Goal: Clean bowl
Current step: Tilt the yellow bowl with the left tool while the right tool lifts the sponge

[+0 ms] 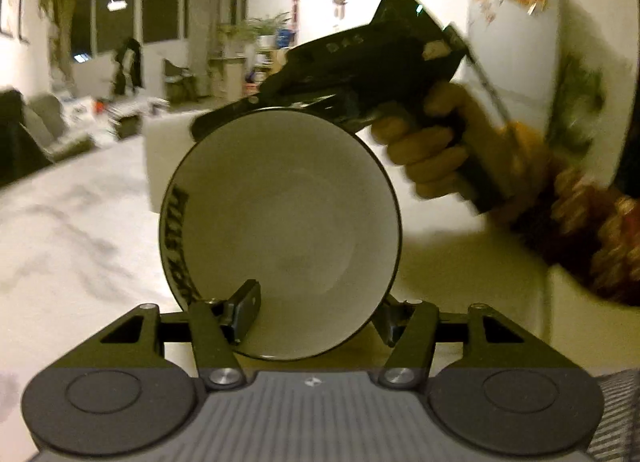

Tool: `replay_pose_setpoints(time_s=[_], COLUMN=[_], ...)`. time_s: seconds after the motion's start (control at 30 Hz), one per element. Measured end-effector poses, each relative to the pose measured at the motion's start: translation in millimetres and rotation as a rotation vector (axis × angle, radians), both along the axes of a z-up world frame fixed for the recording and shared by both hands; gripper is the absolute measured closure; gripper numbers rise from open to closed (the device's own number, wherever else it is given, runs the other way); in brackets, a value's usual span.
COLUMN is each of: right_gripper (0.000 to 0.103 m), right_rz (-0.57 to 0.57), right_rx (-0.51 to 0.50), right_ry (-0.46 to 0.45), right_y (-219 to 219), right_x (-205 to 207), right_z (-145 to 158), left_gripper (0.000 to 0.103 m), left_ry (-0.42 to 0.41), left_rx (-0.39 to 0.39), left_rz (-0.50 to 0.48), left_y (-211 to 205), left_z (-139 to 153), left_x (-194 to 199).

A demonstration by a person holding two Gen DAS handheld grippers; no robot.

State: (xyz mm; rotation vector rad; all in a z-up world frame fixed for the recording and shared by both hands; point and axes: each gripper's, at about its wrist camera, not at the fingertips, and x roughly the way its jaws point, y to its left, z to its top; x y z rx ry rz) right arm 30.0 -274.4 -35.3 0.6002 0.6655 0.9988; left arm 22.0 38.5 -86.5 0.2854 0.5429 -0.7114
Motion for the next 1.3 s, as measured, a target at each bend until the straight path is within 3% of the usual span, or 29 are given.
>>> replay_pose_setpoints(time_s=[0.1,0.23,0.47,0.63,0.77,1.07,1.3], right_gripper=[0.081,0.080,0.081,0.081,0.081,0.084,0.084], right_rz=[0.007,-0.001,-0.130,-0.284,-0.344,-0.453,-0.586], right_rx=[0.016,-0.016,-0.065,-0.020,0.001,0.211,0.073], right_ry=[0.007,0.018,0.014,0.074,0.087,0.089,-0.011], right_y=[0,7,6,-5,-9,-13,-4], right_x=[1,3,6,20,31,45,33], right_z=[-1,-4,-4,6,16,18,19], left_gripper=[0.057,0.059,0.064,0.063,0.063,0.057,0.054], left_ry=[-0.028,-0.029,0.006,0.060,0.065,0.053,0.114], left_rx=[0.029,0.064,0.023,-0.054,-0.061,0.012,-0.109], left_rz=[0.074,0.150,0.125,0.100,0.102,-0.014,-0.057], left_y=[3,15,27,27,26,16,35], left_z=[0,3,6,11,13,12,5], left_x=[14,40,82,121,140,160,176])
